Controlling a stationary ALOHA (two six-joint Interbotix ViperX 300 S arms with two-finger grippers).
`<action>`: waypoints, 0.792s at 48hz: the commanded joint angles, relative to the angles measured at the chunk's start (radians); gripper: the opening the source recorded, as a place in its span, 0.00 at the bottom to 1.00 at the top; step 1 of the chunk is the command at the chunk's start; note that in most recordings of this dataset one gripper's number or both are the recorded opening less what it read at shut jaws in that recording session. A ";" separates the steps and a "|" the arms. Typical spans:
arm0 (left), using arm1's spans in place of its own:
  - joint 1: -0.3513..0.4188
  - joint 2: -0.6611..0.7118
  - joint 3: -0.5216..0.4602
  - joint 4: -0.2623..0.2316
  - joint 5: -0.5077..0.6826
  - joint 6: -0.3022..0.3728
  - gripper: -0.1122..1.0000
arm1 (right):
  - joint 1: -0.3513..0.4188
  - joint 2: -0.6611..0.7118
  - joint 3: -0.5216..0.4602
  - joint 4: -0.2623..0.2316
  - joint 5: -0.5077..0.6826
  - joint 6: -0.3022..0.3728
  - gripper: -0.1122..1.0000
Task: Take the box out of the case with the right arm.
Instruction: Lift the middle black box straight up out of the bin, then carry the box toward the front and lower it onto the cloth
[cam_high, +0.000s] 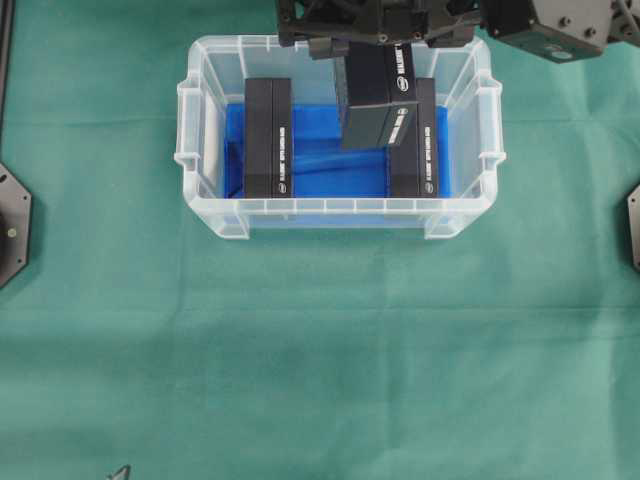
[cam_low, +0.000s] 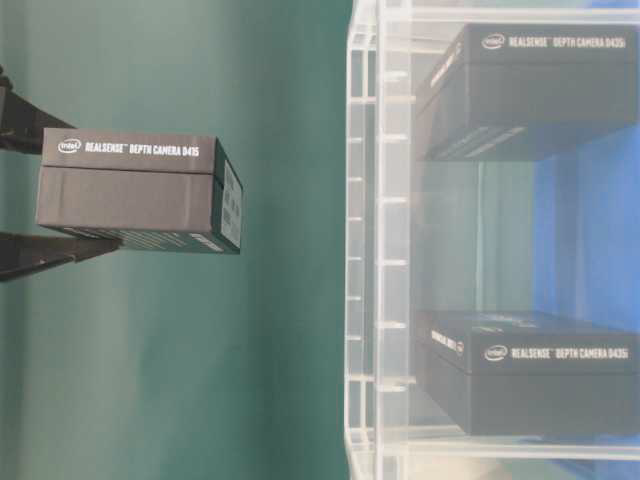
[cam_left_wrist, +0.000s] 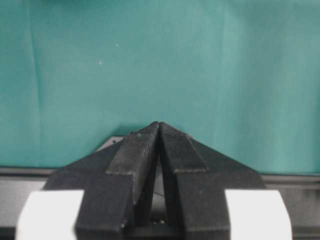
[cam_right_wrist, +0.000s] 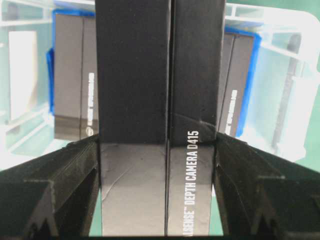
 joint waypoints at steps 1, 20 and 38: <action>-0.002 0.003 -0.021 0.002 -0.003 0.000 0.10 | 0.005 -0.046 -0.029 -0.005 -0.002 0.002 0.70; -0.002 0.003 -0.021 0.003 -0.003 0.000 0.10 | 0.005 -0.044 -0.029 -0.005 0.000 0.002 0.70; -0.002 0.003 -0.021 0.003 -0.003 0.000 0.10 | 0.055 -0.044 -0.029 -0.005 0.003 0.035 0.70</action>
